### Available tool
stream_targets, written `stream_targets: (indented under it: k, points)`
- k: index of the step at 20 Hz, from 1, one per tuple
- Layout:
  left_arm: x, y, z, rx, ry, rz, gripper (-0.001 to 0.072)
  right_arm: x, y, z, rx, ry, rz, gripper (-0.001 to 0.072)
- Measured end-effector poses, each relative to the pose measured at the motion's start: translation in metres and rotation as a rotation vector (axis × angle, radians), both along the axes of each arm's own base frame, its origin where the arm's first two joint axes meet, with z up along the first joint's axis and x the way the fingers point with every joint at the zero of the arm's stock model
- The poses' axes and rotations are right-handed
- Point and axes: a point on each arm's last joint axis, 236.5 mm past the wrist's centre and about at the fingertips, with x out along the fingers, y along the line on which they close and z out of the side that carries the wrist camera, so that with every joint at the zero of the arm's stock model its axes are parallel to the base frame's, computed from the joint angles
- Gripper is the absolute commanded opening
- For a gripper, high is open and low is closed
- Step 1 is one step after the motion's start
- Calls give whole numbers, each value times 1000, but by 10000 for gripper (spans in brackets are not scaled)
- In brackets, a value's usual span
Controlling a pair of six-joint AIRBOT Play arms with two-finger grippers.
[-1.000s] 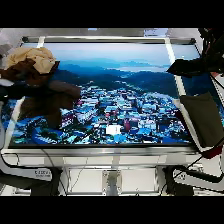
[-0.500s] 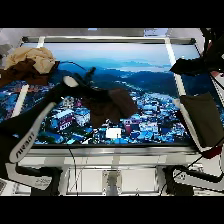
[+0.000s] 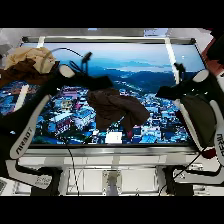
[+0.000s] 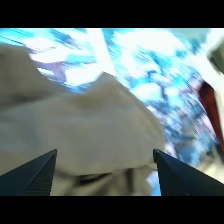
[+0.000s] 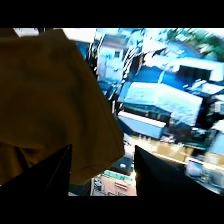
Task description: Fold the shirts.
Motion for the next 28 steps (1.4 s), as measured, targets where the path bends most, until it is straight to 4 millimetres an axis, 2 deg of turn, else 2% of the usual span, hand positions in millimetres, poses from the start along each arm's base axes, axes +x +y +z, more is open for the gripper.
stream_targets:
  k: [2,3,5,7,9,12,17,21,22,23,24,25,26,28]
  points:
    - [9,44,-7,36,67,63,707,-4,10,-30,51,56,-3,446]
    - [7,61,-13,51,111,77,707,-6,13,-42,68,84,-4,446]
    - [-9,83,-29,86,204,67,707,-8,18,-63,99,125,-15,446]
    - [-30,91,-48,117,287,28,706,-9,22,-78,127,159,-27,446]
    - [-54,91,-70,145,355,-22,706,-8,26,-88,153,177,-42,446]
    - [-86,83,-100,177,417,-91,706,-2,35,-92,202,174,-60,445]
    - [-114,57,-130,218,418,-179,705,1,48,-93,241,165,-53,444]
    - [-134,32,-148,248,420,-264,700,-3,66,-99,244,181,-13,427]
    - [-137,27,-151,253,418,-278,655,-5,70,-100,243,185,-2,306]
    - [-141,23,-153,256,419,-291,519,-5,73,-101,243,185,3,188]
    - [-142,20,-156,260,414,-300,359,-5,75,-101,245,184,7,107]
    - [-142,19,-157,264,410,-302,116,-4,77,-101,249,182,7,45]
    - [-143,17,-158,265,406,-306,17,-4,78,-100,250,180,10,23]
    - [-145,15,-159,266,407,-313,15,-2,81,-97,254,172,26,23]
